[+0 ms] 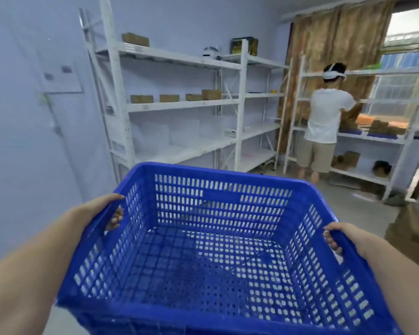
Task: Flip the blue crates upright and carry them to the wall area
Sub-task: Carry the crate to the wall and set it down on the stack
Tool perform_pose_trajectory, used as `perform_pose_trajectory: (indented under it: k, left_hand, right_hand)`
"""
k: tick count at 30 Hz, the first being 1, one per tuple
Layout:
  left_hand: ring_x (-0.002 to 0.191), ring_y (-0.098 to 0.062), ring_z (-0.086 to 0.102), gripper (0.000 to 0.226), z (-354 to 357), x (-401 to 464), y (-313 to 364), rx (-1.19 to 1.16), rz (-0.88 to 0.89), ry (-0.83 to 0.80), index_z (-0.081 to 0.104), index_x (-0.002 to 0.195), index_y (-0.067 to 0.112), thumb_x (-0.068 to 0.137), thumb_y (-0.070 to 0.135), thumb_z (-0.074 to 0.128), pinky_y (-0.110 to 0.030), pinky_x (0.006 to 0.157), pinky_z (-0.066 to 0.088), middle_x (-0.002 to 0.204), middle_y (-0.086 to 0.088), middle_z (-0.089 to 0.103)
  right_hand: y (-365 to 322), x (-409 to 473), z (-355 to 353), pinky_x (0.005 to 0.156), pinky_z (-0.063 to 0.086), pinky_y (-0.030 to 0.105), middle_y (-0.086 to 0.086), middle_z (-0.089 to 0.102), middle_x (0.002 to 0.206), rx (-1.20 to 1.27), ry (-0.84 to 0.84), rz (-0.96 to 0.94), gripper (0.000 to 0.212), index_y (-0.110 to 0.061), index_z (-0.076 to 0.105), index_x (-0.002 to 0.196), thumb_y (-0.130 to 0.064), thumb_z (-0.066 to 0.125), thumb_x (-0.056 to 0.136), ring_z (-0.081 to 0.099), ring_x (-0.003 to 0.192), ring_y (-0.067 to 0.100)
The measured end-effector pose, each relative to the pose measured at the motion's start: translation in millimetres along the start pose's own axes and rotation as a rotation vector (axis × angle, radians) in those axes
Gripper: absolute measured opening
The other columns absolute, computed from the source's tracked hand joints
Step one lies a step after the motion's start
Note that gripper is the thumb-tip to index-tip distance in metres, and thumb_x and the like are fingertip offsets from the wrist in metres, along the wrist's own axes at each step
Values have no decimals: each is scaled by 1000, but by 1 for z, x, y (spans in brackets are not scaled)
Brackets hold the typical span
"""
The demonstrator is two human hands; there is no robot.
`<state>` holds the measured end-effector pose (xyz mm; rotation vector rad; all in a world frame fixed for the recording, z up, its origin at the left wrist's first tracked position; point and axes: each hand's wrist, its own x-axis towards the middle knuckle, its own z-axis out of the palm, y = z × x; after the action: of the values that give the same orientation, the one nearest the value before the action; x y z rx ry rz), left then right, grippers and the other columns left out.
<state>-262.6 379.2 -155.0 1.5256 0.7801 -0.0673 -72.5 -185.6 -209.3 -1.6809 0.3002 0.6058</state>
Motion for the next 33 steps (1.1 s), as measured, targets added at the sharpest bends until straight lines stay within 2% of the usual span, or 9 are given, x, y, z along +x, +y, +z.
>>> perform_pose_trajectory:
  k: [9, 15, 17, 20, 22, 24, 27, 30, 33]
  left_hand:
    - [28, -15, 55, 39, -185, -80, -71, -154, -16, 263, 49, 69, 2, 93, 33, 52, -24, 37, 53, 39, -7, 51]
    - [41, -24, 67, 36, -315, -131, -126, -242, -64, 393, 48, 77, 2, 95, 33, 49, -33, 38, 55, 58, -20, 68]
    - [56, -29, 72, 34, -354, -144, -144, -284, -75, 410, 48, 83, 1, 96, 32, 48, -35, 40, 56, 74, -24, 70]
    - [93, -33, 68, 33, -404, -157, -167, -339, -107, 445, 48, 83, 2, 95, 32, 48, -38, 44, 58, 80, -29, 72]
    - [98, -33, 66, 33, -432, -163, -178, -362, -134, 468, 48, 79, 3, 95, 33, 49, -37, 45, 58, 86, -31, 72]
    - [101, -33, 66, 33, -455, -167, -187, -390, -156, 496, 48, 80, 3, 94, 32, 50, -37, 45, 58, 105, -30, 69]
    - [121, -34, 55, 31, -479, -166, -200, -473, -189, 526, 48, 83, 2, 95, 31, 50, -37, 42, 56, 125, -26, 56]
    - [100, -33, 66, 33, -501, -155, -211, -517, -205, 548, 48, 79, 2, 94, 31, 51, -35, 37, 55, 133, -26, 53]
    - [95, -34, 67, 32, -517, -140, -212, -537, -211, 603, 48, 81, 0, 93, 30, 52, -35, 39, 56, 128, -28, 56]
  right_hand:
    - [-25, -1, 199, 29, 30, 14, 4, 46, 35, -214, -204, -84, 37, -7, 42, 57, -11, 46, 94, 41, 24, 11]
    - [-33, -8, 361, 28, 35, 12, 9, 52, 36, -273, -300, -100, 34, -5, 45, 61, -10, 48, 94, 51, 26, 13]
    - [-35, -13, 411, 28, 37, 14, 12, 55, 38, -281, -335, -94, 32, -3, 47, 63, -10, 49, 94, 56, 29, 18]
    - [-38, -18, 477, 29, 44, 19, 16, 62, 46, -285, -383, -82, 28, -2, 51, 65, -10, 53, 92, 63, 35, 24]
    - [-41, -19, 515, 31, 47, 21, 18, 66, 50, -302, -414, -67, 28, -2, 52, 66, -12, 55, 91, 66, 40, 26]
    - [-46, -18, 549, 31, 48, 22, 18, 67, 53, -328, -439, -52, 28, -3, 51, 65, -13, 56, 90, 67, 43, 26]
    - [-55, -7, 596, 31, 44, 21, 14, 62, 51, -387, -455, -65, 30, -4, 49, 63, -13, 55, 91, 63, 47, 24]
    - [-63, 13, 639, 29, 41, 19, 13, 57, 51, -442, -484, -86, 29, -5, 47, 63, -11, 54, 91, 55, 33, 18]
    - [-72, 38, 681, 28, 38, 16, 12, 56, 46, -475, -528, -86, 28, -5, 46, 63, -10, 52, 91, 53, 28, 17]
